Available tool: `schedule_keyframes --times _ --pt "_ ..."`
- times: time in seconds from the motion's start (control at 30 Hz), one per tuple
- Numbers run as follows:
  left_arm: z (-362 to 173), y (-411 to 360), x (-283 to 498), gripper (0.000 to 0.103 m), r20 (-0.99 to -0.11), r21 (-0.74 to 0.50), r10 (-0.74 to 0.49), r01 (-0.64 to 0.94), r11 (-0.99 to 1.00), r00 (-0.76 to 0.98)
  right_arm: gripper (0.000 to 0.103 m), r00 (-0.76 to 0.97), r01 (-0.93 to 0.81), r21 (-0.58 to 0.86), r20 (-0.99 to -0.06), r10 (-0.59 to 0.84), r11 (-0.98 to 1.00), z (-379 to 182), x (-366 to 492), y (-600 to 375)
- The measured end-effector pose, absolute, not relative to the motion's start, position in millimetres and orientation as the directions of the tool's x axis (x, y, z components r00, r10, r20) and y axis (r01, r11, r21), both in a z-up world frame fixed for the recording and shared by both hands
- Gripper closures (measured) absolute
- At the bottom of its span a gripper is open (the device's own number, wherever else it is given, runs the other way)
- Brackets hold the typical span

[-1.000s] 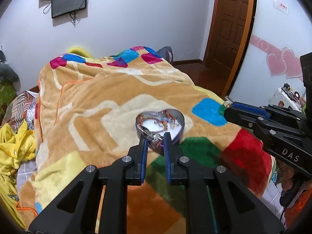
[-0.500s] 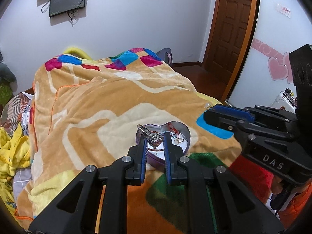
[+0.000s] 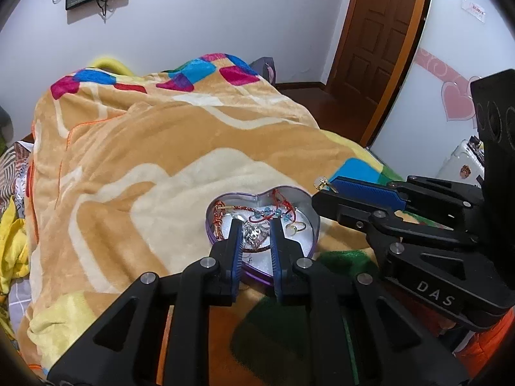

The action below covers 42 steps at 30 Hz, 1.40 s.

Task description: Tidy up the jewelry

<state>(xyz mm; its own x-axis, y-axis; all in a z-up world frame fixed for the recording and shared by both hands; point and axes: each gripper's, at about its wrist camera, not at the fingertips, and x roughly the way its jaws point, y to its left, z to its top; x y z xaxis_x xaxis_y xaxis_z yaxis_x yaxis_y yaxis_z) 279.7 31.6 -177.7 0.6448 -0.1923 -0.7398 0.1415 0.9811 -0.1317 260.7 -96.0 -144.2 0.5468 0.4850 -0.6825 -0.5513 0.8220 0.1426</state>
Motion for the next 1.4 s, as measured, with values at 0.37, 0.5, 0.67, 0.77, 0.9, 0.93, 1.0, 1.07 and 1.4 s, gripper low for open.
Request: schedule_keyframes --times 0.37,0.5,0.67,0.77,0.9,0.93,1.0,1.07,1.4 --pt "-176 39 274 0.088 -0.735 -0.13 -0.182 0.128 0.983 0.653 0.085 0.51 -0.564 0.143 -0.714 0.48 0.813 -154 272 -90" --pt "-174 45 271 0.088 -0.737 -0.122 -0.169 0.117 0.986 0.655 0.085 0.487 -0.588 0.14 -0.726 0.486 0.797 -156 271 -82" --pt "-170 52 267 0.08 -0.733 -0.124 -0.155 0.095 0.988 0.662 0.085 0.461 -0.604 0.13 -0.748 0.478 0.787 -160 269 -73" --pt "-166 54 263 0.079 -0.727 -0.125 -0.15 0.086 0.989 0.67 0.085 0.446 -0.603 0.131 -0.762 0.469 0.787 -160 269 -71" --pt "-158 57 256 0.076 -0.718 -0.117 -0.136 0.074 0.99 0.683 0.081 0.46 -0.592 0.118 -0.763 0.455 0.797 -155 266 -72" --pt "-155 57 254 0.073 -0.714 -0.115 -0.132 0.071 0.991 0.688 0.08 0.465 -0.591 0.116 -0.759 0.455 0.798 -153 265 -72" --pt "-147 58 249 0.07 -0.7 -0.113 -0.123 0.062 0.992 0.703 0.08 0.479 -0.589 0.112 -0.75 0.457 0.801 -145 261 -76" --pt "-140 58 244 0.069 -0.69 -0.112 -0.12 0.059 0.992 0.714 0.08 0.493 -0.585 0.106 -0.741 0.456 0.804 -139 256 -78" --pt "-75 47 196 0.068 -0.577 -0.075 -0.087 0.053 0.996 0.812 0.08 0.618 -0.561 0.081 -0.621 0.482 0.824 -73 214 -102"
